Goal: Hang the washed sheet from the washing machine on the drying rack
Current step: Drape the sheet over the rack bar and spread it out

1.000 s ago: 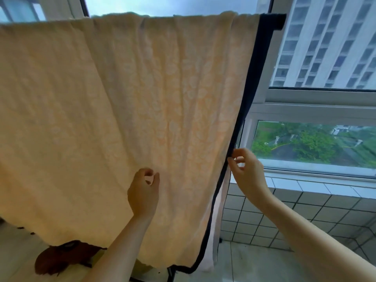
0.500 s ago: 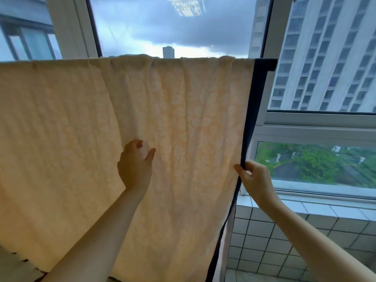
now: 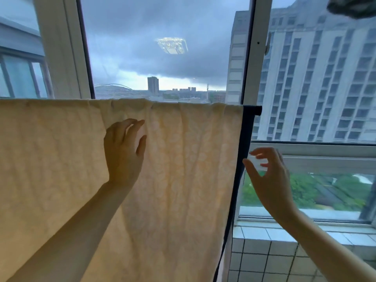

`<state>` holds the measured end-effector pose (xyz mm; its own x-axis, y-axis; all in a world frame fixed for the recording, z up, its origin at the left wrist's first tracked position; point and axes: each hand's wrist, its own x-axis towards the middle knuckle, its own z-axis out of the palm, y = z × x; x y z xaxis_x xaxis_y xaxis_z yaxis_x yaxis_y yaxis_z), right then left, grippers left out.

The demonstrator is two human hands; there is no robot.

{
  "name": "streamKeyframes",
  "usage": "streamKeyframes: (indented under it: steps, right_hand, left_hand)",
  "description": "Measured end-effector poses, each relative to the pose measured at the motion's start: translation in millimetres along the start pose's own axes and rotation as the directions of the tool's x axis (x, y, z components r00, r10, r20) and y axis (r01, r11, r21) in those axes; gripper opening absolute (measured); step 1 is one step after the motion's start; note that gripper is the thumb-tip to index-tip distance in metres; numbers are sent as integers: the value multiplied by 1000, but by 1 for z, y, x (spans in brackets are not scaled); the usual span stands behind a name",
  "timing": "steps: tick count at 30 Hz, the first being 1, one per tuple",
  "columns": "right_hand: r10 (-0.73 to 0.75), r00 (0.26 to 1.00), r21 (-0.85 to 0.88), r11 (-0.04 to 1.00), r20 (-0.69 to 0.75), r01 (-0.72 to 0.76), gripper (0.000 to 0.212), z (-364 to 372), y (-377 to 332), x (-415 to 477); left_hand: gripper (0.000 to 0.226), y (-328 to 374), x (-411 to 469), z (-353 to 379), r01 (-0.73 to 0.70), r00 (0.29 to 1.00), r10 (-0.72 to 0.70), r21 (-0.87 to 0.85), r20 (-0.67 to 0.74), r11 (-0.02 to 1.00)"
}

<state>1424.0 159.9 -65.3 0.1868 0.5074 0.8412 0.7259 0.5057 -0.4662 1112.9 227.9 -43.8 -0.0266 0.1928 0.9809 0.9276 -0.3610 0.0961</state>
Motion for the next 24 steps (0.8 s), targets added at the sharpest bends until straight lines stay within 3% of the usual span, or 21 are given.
streamKeyframes:
  steps: [7, 10, 14, 19, 24]
  right_hand:
    - [-348, 937, -276, 903, -25, 328, 18, 18, -53, 47]
    - [-416, 909, -376, 838, 28, 395, 24, 31, -75, 69]
    - [-381, 903, -412, 804, 197, 429, 34, 59, -110, 95]
    - [-331, 870, -272, 856, 365, 439, 51, 112, -154, 117]
    - [-277, 857, -194, 901, 434, 389, 25, 140, -179, 126]
  left_hand:
    - [29, -30, 43, -4, -210, 977, 212, -120, 5, 970]
    - [34, -42, 62, -9, -206, 976, 215, -174, 35, 963]
    - [40, -65, 84, -17, -162, 972, 192, -205, 135, 965]
    - [42, -112, 103, -35, -103, 951, 165, -235, 261, 967]
    - [44, -167, 109, -38, -58, 913, 170, -295, 372, 954]
